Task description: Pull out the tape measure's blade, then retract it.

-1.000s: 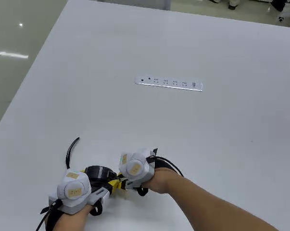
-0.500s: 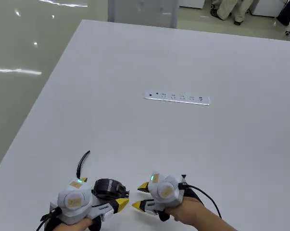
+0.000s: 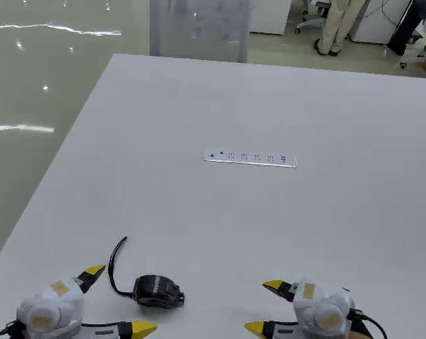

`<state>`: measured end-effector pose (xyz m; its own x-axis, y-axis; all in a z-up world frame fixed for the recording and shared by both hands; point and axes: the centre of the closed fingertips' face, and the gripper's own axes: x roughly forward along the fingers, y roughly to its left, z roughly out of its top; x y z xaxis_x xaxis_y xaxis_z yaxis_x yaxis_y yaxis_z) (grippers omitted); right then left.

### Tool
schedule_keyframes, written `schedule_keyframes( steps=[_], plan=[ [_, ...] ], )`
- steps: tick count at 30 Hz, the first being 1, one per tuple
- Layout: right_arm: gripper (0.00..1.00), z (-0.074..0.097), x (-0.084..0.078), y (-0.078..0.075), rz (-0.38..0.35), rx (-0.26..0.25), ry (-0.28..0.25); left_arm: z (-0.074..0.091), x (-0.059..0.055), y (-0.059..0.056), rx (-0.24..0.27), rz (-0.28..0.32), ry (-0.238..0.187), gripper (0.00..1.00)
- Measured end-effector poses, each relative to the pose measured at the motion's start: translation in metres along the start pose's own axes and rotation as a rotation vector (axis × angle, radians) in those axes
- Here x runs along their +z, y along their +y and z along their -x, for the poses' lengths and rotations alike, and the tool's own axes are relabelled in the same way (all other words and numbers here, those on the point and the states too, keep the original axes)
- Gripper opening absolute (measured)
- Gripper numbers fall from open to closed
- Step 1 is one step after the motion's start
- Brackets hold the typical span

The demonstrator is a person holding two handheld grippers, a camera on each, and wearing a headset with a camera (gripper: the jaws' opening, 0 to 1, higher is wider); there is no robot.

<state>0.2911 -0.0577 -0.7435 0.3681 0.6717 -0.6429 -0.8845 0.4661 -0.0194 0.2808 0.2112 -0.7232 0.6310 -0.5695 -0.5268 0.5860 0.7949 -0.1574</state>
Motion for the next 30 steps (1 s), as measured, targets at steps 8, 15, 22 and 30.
schedule_keyframes(
  steps=[8, 15, 22, 30],
  plan=[
    [0.78, 0.073, -0.051, -0.023, -0.148, -0.149, -0.04, 0.039, -0.021, 0.021, 0.073, 0.019, 0.001, 1.0],
    [0.92, 0.104, -0.078, -0.027, -0.198, -0.168, -0.04, 0.061, -0.011, 0.026, 0.094, 0.002, -0.027, 1.0],
    [1.0, 0.103, -0.091, -0.018, -0.124, -0.148, 0.032, 0.06, -0.017, 0.025, 0.073, -0.071, 0.018, 1.0],
    [1.0, 0.111, -0.09, -0.027, -0.146, -0.197, 0.0, 0.059, -0.023, 0.027, 0.062, -0.05, 0.03, 1.0]
  ],
)
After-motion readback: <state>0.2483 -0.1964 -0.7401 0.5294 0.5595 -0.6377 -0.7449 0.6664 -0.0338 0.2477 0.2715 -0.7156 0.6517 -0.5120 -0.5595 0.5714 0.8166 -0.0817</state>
